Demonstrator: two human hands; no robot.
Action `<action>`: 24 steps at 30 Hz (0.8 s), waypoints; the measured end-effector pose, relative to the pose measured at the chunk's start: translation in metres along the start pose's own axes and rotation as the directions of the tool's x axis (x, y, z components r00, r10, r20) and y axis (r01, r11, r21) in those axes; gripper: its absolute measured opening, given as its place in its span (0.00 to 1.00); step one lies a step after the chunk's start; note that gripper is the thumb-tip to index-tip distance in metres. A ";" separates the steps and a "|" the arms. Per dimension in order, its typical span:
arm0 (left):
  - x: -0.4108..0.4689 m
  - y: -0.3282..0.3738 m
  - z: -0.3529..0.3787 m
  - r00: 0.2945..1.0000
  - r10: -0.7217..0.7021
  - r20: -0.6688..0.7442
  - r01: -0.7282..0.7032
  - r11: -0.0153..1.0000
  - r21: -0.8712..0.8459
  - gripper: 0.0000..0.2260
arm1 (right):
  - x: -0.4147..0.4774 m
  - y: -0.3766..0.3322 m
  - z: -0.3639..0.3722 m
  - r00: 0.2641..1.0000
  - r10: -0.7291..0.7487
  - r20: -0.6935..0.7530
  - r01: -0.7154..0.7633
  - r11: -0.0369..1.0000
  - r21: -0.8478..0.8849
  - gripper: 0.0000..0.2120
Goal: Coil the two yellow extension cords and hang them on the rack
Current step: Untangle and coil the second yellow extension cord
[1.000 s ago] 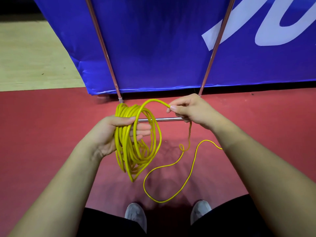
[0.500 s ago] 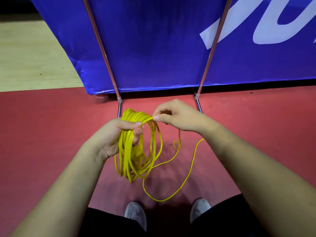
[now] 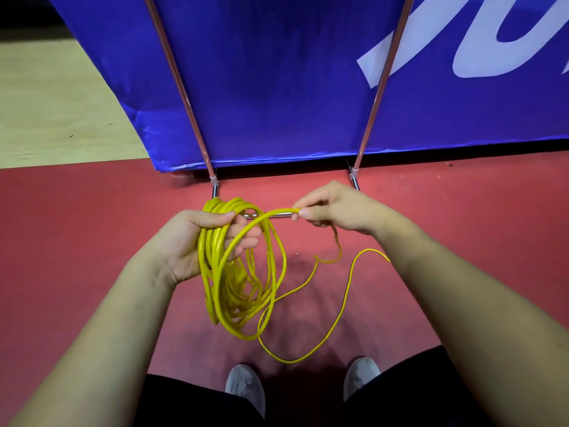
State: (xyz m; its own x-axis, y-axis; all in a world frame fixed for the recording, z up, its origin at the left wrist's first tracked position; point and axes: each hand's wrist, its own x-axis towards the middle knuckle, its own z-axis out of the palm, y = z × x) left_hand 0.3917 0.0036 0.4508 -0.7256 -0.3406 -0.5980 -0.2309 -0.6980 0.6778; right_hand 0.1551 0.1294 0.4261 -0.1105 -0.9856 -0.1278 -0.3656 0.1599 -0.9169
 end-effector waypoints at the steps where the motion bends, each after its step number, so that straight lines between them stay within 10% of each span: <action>1: -0.001 -0.001 0.001 1.000 -0.010 0.014 0.010 1.000 0.014 0.08 | 0.000 -0.006 0.006 0.999 -0.020 0.049 0.024 0.997 -0.074 0.07; 6: -0.002 -0.008 0.005 0.983 -0.072 0.166 0.036 0.978 0.206 0.21 | 0.007 -0.032 0.035 0.989 -0.144 0.036 0.148 0.955 -0.258 0.05; 11: -0.003 -0.003 -0.003 0.976 0.102 0.194 -0.093 0.994 -0.053 0.23 | 0.000 0.005 0.014 0.991 0.043 0.124 0.007 0.927 -0.375 0.11; 17: -0.006 -0.003 -0.004 0.994 0.098 0.048 -0.108 0.959 0.261 0.11 | 0.003 0.028 -0.001 0.963 0.073 -0.261 -0.077 0.997 -0.006 0.05; 24: -0.005 -0.011 -0.001 0.996 -0.061 0.064 0.039 0.953 0.299 0.14 | 0.017 0.030 0.001 0.905 -0.006 -0.425 -0.066 0.986 -0.153 0.06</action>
State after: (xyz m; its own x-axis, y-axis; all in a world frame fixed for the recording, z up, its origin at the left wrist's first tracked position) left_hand 0.3983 0.0128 0.4458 -0.7498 -0.2566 -0.6099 -0.4425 -0.4907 0.7506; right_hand 0.1435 0.1175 0.3956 -0.4906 -0.8700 0.0499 -0.4944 0.2307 -0.8380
